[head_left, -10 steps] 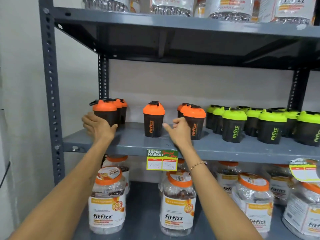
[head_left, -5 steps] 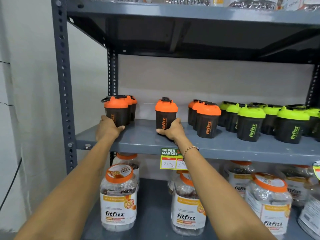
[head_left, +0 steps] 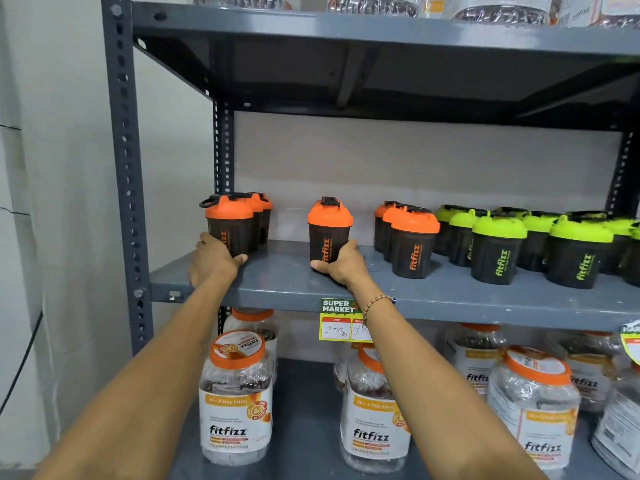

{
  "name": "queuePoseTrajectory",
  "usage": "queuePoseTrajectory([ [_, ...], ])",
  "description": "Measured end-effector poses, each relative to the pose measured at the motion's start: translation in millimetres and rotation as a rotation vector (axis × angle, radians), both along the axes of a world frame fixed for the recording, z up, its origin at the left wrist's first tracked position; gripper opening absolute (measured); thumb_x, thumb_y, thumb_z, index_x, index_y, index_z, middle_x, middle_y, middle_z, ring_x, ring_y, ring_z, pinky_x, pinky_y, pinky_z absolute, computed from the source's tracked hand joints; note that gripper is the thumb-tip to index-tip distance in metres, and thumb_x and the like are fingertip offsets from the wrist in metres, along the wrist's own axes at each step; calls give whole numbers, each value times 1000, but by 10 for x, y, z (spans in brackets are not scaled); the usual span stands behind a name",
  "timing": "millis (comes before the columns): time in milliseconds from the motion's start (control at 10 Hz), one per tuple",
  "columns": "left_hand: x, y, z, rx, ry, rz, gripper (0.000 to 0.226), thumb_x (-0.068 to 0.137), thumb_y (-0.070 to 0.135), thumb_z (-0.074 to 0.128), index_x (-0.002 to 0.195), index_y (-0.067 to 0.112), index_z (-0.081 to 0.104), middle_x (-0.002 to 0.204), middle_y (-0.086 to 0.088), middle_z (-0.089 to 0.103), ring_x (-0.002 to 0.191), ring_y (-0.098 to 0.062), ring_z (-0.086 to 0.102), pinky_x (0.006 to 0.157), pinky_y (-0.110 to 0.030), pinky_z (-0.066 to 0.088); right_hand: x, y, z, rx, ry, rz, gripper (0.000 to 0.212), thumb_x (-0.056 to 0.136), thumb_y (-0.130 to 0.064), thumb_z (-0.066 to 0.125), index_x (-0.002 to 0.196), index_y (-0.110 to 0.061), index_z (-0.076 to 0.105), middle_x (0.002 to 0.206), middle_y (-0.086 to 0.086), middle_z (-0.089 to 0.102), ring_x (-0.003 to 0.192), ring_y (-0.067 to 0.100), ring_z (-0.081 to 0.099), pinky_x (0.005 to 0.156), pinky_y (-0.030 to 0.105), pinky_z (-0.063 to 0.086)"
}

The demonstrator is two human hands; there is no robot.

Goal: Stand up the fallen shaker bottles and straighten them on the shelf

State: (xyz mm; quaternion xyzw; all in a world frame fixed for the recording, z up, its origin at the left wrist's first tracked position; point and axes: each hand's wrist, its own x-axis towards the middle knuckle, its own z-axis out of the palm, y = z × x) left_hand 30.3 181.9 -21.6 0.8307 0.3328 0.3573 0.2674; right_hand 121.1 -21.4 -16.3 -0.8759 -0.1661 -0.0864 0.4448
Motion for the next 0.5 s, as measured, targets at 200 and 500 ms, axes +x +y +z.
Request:
queuePoseTrajectory([
  [200,3,-12,5,-15,13,4,73,79,35,74,130,-1,36,128,-23,52,118,-40,51,94,-49,45,-121,-34,57,-70,7,-26,91,75,-38,78,139,2,28,143,18,37,134,35,41,110,45,37],
  [500,-189,-662,-73,294,-530,-63,54,96,34,46,140,5,35,140,-18,44,129,-33,43,107,-44,40,-1404,-791,-283,-145,-385,184,14,90,-40,55,93,-28,62,100,-15,54,95,1,55,77,22,43],
])
